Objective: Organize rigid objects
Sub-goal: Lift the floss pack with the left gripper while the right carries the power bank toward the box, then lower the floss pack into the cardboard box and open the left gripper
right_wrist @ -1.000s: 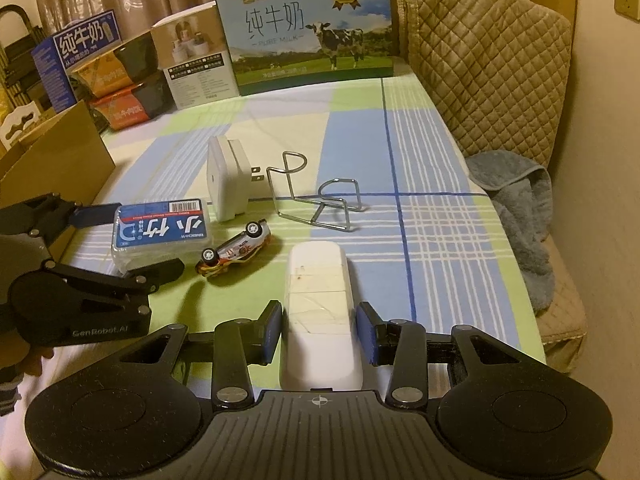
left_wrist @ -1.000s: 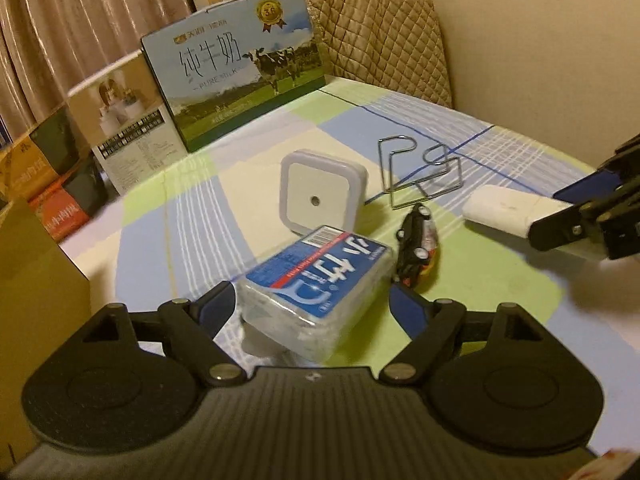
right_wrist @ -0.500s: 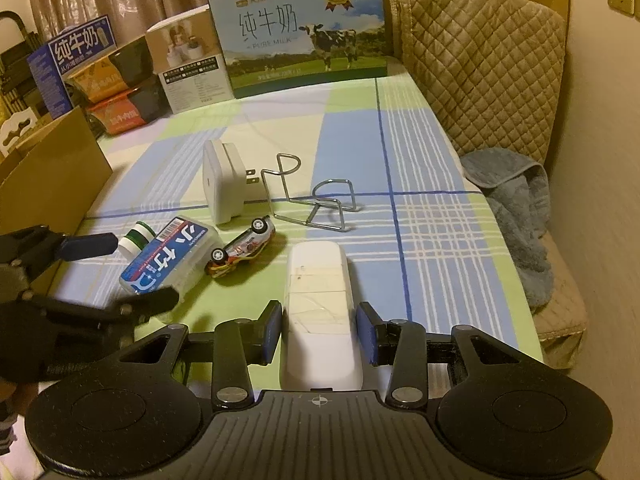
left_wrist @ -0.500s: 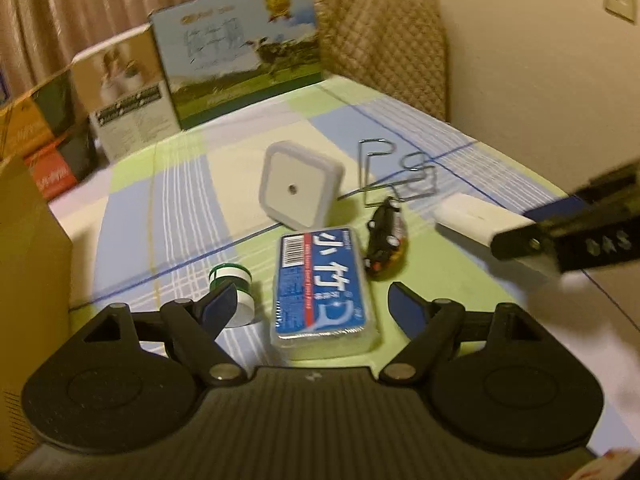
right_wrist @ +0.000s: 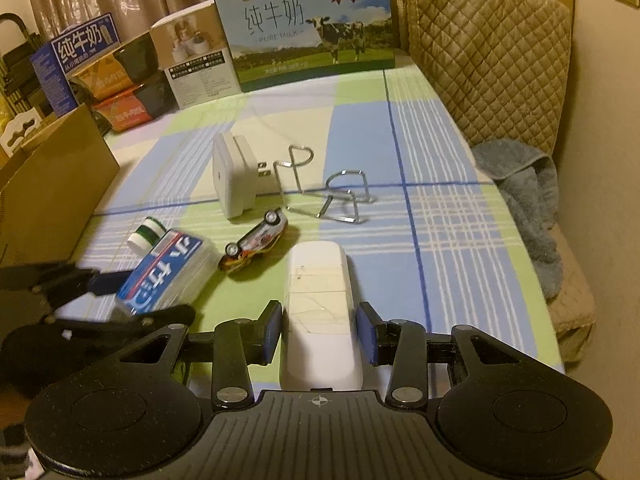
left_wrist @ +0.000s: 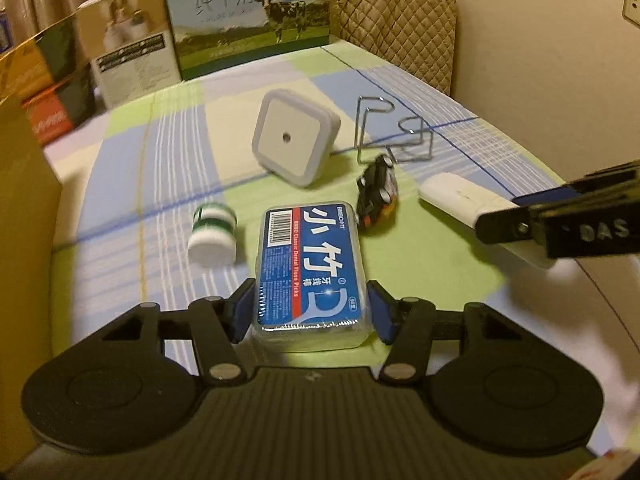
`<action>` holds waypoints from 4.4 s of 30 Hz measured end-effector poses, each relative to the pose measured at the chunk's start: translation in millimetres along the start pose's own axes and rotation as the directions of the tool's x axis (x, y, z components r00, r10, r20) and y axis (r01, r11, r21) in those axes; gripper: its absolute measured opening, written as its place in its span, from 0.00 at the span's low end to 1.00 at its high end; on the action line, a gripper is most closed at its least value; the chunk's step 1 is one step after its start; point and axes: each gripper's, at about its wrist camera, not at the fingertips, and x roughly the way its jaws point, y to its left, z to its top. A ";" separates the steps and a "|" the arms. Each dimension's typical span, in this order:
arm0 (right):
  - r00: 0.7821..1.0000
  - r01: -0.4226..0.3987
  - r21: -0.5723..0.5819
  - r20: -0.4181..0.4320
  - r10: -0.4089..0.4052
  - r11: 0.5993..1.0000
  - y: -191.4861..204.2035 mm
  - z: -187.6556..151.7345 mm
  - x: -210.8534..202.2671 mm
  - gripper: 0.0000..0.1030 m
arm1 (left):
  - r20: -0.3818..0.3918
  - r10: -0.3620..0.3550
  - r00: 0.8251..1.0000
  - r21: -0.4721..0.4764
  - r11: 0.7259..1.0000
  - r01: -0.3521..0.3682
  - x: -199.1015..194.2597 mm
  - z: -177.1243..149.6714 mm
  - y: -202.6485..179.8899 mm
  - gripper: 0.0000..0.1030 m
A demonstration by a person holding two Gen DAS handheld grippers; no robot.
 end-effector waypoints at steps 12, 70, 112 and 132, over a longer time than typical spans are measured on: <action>1.000 0.012 -0.021 -0.011 -0.012 1.000 15.9 -19.3 -12.9 0.36 | 0.040 -0.024 0.999 -0.037 0.999 0.026 -33.5 -30.2 -6.8 0.55; 0.992 0.011 0.027 0.123 -0.015 1.000 58.1 -19.5 -79.1 0.36 | 0.113 -0.039 0.993 -0.112 0.992 0.052 -115.3 1.9 7.0 0.51; 0.943 -0.286 -0.175 0.121 0.309 0.942 285.0 34.4 -119.7 0.36 | 0.144 0.276 0.950 -0.206 0.948 -0.244 -274.8 -20.6 211.4 0.51; 0.951 -0.303 -0.148 0.021 0.309 0.942 327.5 43.2 -31.2 0.36 | 0.046 0.268 0.962 -0.224 0.942 -0.251 -218.2 -43.7 267.0 0.51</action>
